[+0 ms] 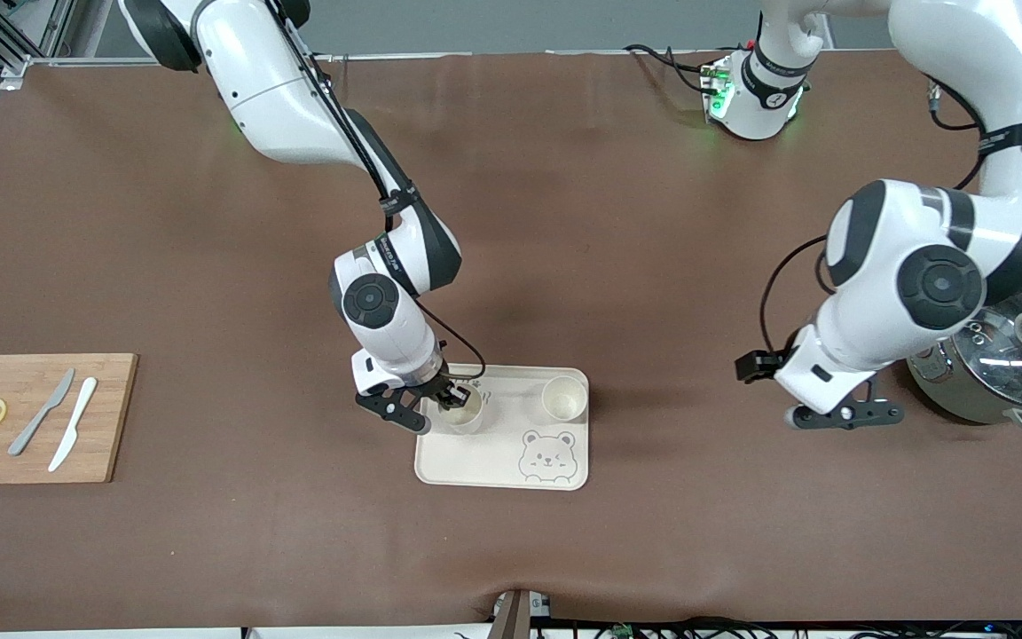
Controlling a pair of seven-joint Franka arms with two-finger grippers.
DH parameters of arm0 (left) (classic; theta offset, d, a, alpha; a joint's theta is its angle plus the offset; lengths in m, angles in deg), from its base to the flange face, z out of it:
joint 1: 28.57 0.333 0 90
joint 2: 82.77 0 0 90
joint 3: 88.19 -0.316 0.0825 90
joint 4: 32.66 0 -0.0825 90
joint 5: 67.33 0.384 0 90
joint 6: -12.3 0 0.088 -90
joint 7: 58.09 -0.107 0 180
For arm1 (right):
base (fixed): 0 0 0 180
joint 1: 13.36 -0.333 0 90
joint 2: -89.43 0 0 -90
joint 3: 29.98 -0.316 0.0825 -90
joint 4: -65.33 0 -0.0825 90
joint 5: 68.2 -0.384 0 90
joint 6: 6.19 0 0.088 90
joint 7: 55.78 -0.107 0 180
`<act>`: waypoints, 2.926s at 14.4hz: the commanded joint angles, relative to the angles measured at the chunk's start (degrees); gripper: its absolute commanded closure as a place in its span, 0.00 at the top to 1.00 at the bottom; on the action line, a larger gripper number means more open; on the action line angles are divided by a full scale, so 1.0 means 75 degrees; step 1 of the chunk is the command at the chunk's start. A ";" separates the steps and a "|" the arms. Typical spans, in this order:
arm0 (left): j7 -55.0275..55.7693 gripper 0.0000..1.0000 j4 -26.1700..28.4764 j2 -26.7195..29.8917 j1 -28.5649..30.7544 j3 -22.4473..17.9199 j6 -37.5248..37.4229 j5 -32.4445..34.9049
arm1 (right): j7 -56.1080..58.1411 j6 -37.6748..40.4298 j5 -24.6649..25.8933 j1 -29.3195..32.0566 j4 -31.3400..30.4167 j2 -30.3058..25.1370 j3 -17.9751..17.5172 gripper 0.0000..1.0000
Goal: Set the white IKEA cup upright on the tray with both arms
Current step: 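Open the left gripper and withdraw it while the right gripper lowers its cup, then open the right gripper and lift it away from the cup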
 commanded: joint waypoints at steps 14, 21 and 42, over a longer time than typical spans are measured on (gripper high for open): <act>-0.1091 1.00 0.1221 0.1951 0.0823 0.0056 0.0053 -0.0474 | -0.0306 -0.0139 0.0168 -0.0116 0.0142 0.0156 0.0110 0.89; -0.1254 1.00 0.1327 0.2830 0.0846 -0.0014 -0.0450 -0.0486 | -0.0294 -0.0103 0.0555 -0.0104 0.0142 0.0086 0.0121 1.00; -0.1419 1.00 -0.0232 0.2948 0.0776 0.0044 -0.3135 -0.0580 | 0.3242 0.6115 0.0215 0.2156 0.0808 -0.3089 0.0098 1.00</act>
